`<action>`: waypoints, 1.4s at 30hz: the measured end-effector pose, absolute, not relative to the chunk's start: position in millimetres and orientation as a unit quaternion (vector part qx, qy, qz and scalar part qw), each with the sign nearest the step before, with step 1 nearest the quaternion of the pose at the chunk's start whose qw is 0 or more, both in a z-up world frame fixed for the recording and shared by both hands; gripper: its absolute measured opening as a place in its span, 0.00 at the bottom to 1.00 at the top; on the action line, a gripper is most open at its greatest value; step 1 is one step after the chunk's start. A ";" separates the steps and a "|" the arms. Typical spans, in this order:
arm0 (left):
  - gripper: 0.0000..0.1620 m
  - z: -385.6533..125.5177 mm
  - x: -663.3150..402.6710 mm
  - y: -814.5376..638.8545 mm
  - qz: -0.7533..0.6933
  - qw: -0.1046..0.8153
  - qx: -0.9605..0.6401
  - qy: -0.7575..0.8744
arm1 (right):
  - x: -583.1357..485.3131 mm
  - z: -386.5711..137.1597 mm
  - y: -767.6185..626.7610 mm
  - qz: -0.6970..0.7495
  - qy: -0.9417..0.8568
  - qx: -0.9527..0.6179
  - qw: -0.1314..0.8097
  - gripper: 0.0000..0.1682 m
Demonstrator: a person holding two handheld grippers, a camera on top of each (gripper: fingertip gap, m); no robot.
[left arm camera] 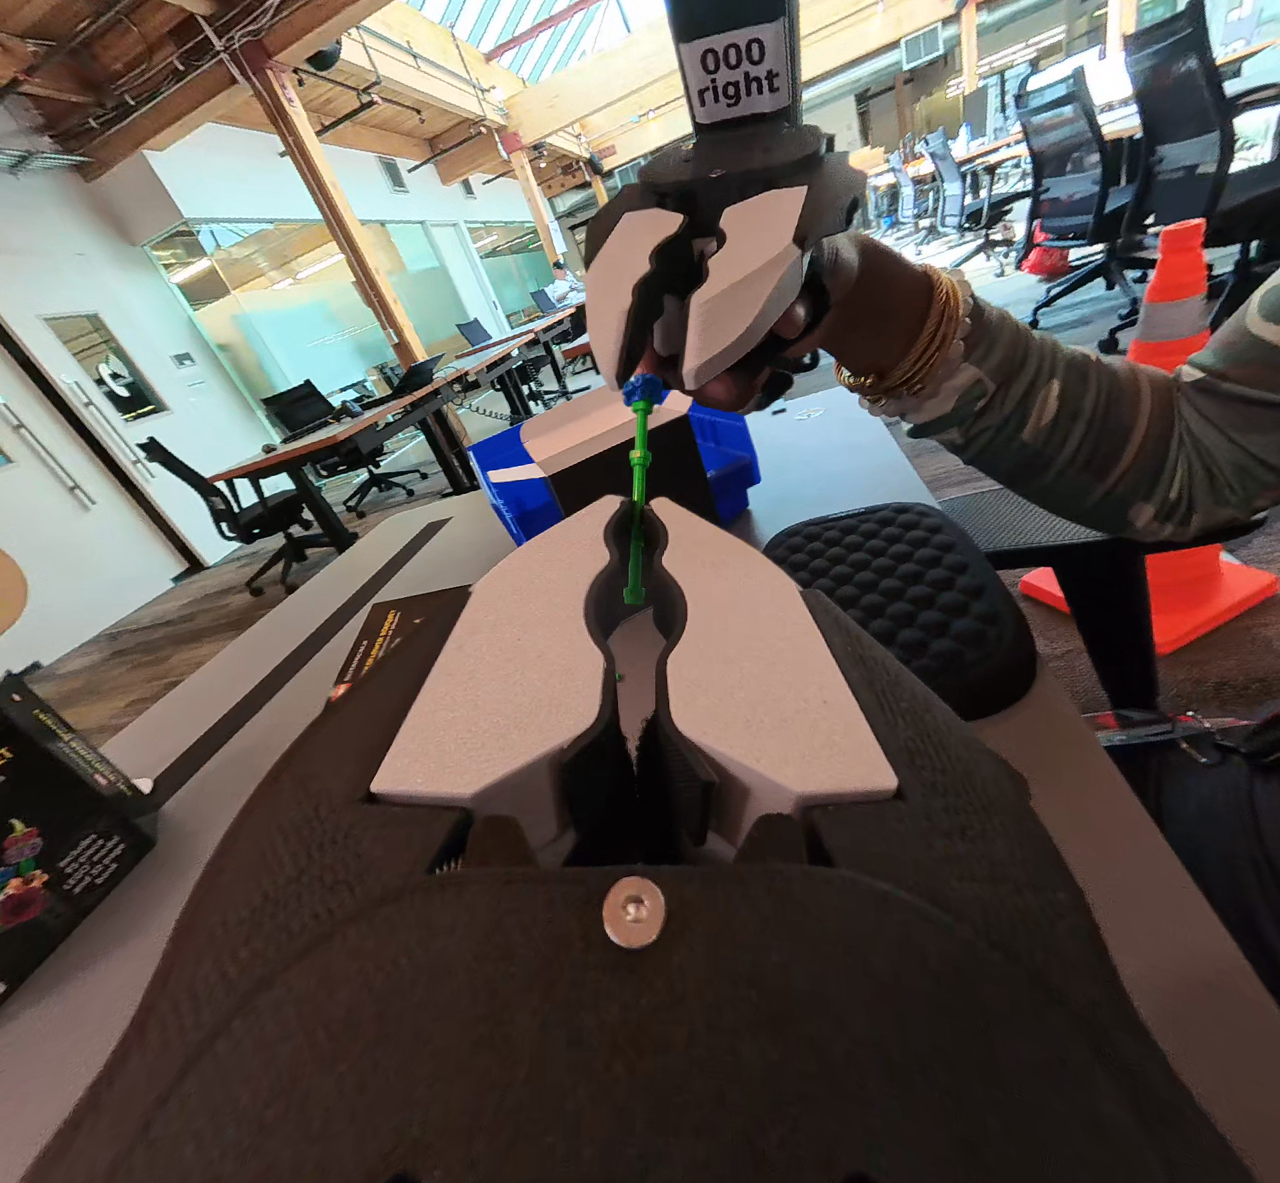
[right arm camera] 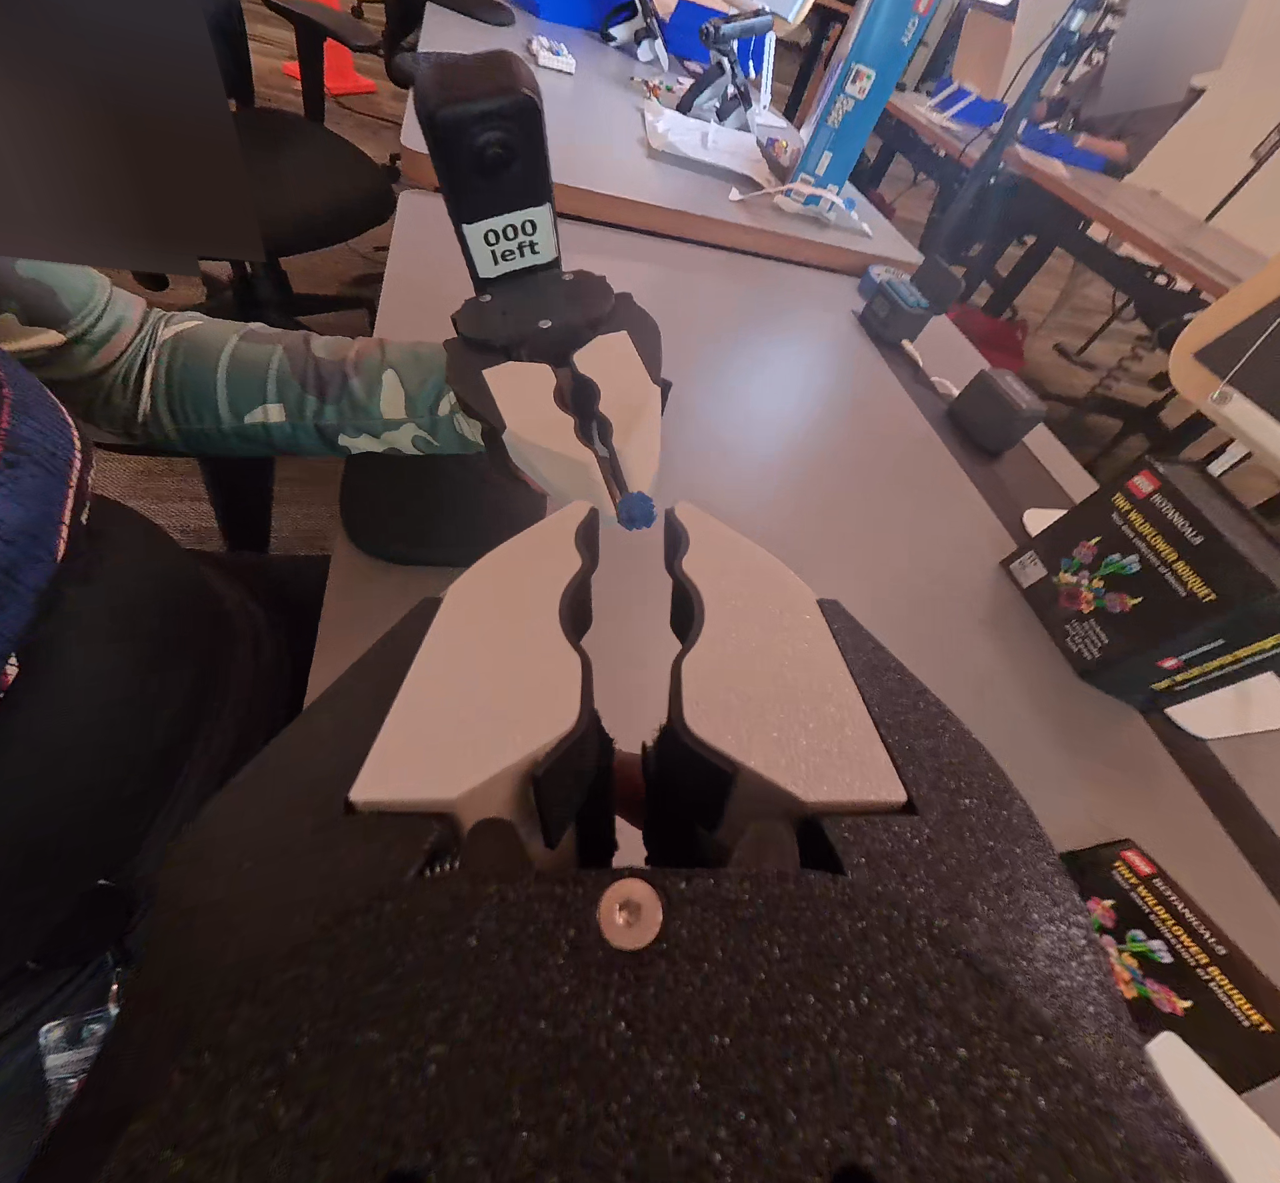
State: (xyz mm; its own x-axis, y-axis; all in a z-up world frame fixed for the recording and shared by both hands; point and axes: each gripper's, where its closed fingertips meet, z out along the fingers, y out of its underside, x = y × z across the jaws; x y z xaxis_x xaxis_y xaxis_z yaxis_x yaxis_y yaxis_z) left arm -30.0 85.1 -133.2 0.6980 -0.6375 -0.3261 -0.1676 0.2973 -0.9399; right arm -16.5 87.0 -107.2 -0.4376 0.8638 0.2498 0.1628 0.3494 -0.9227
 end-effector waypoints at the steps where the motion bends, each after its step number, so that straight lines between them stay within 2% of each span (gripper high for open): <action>1: 0.02 -133.5 -30.9 85.8 -0.156 0.725 -0.571 0.353 | -17.1 -108.5 88.0 0.448 -0.719 -0.364 0.387 0.09; 15: 0.02 -135.7 -38.7 95.4 -0.087 0.735 -0.579 0.342 | -26.8 -118.0 99.1 0.437 -0.699 -0.431 0.367 0.07; 19: 0.18 -123.3 -40.2 97.8 -0.008 0.757 -0.559 0.337 | -29.9 -113.0 103.3 0.447 -0.682 -0.434 0.382 0.07; 22: 0.21 -118.2 -36.5 101.1 0.103 0.754 -0.543 0.356 | -33.4 -112.8 100.8 0.454 -0.679 -0.432 0.383 0.06; 26: 0.17 -114.3 -33.3 104.8 0.191 0.751 -0.520 0.359 | -38.0 -115.5 91.7 0.469 -0.681 -0.427 0.366 0.06; 32: 0.08 -114.3 -34.2 106.5 0.217 0.747 -0.518 0.355 | -41.7 -115.2 85.2 0.492 -0.673 -0.426 0.351 0.06; 42: 0.05 -117.7 -37.2 108.2 0.288 0.713 -0.513 0.381 | -41.9 -119.6 86.3 0.497 -0.668 -0.447 0.328 0.07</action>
State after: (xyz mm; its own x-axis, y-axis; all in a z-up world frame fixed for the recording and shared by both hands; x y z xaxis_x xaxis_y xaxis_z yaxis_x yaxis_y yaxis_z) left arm -37.2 108.2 -117.7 0.5444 0.0198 -0.8386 -0.8013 0.3077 -0.5130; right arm -41.9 86.3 -119.6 -0.3845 0.9231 -0.0062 0.2714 0.1066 -0.9565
